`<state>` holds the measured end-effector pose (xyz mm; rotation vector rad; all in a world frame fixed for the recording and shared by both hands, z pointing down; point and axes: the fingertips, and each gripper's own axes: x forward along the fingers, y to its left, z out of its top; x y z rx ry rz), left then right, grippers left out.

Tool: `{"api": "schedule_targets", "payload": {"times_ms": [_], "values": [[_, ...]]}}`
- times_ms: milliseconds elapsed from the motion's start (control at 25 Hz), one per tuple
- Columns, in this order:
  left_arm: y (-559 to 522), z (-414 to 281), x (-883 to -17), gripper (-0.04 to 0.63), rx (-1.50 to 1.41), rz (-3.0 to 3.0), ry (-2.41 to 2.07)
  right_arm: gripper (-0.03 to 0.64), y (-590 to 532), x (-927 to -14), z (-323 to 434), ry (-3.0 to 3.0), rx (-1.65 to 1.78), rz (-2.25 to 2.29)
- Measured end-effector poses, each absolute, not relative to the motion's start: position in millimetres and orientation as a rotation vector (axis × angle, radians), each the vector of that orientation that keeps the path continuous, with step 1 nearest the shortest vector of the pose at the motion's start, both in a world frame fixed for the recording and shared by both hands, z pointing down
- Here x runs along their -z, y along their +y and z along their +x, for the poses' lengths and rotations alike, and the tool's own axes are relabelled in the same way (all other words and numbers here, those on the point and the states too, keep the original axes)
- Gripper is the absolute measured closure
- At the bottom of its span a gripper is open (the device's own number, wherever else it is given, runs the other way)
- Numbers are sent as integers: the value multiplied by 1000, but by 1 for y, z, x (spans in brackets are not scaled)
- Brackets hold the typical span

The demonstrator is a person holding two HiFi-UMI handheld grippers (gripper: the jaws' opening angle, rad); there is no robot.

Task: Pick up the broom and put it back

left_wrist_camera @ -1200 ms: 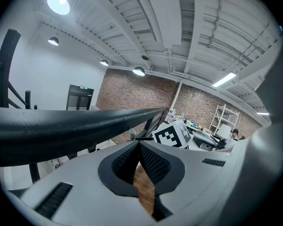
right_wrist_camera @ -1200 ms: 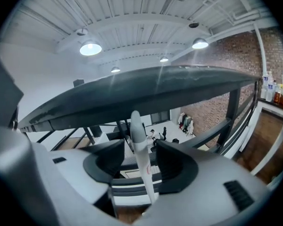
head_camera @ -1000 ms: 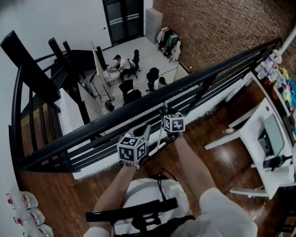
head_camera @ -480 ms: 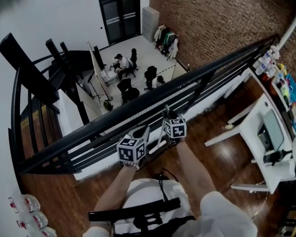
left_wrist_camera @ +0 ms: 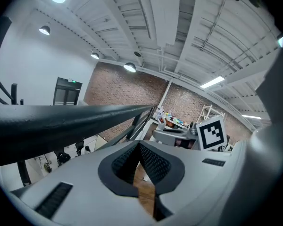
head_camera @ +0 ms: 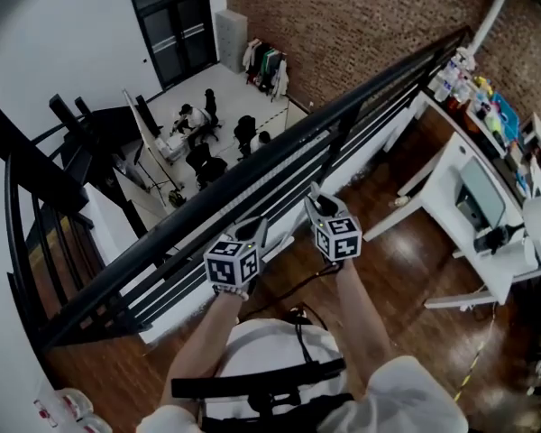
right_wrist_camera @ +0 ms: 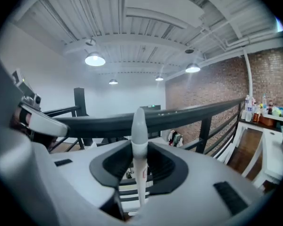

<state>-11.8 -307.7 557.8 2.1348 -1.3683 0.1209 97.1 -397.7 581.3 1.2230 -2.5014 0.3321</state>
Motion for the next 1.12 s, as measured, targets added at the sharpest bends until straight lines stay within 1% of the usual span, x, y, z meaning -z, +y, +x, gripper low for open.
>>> {"api": "schedule_targets", "payload": {"times_ms": [280, 480, 680, 1120], "values": [[-300, -2, -533, 607, -186, 2268, -1318, 492, -368, -492, 113, -2563, -250, 1352], [-304, -2, -516, 607, -204, 2312, -1317, 492, -353, -456, 127, -2543, -245, 1456], [-305, -3, -499, 607, -188, 2332, -1302, 492, -335, -444, 140, -2505, -262, 1518], [-299, -1, -499, 607, -176, 2351, -1253, 492, -288, -462, 162, -2439, -342, 1615]]}}
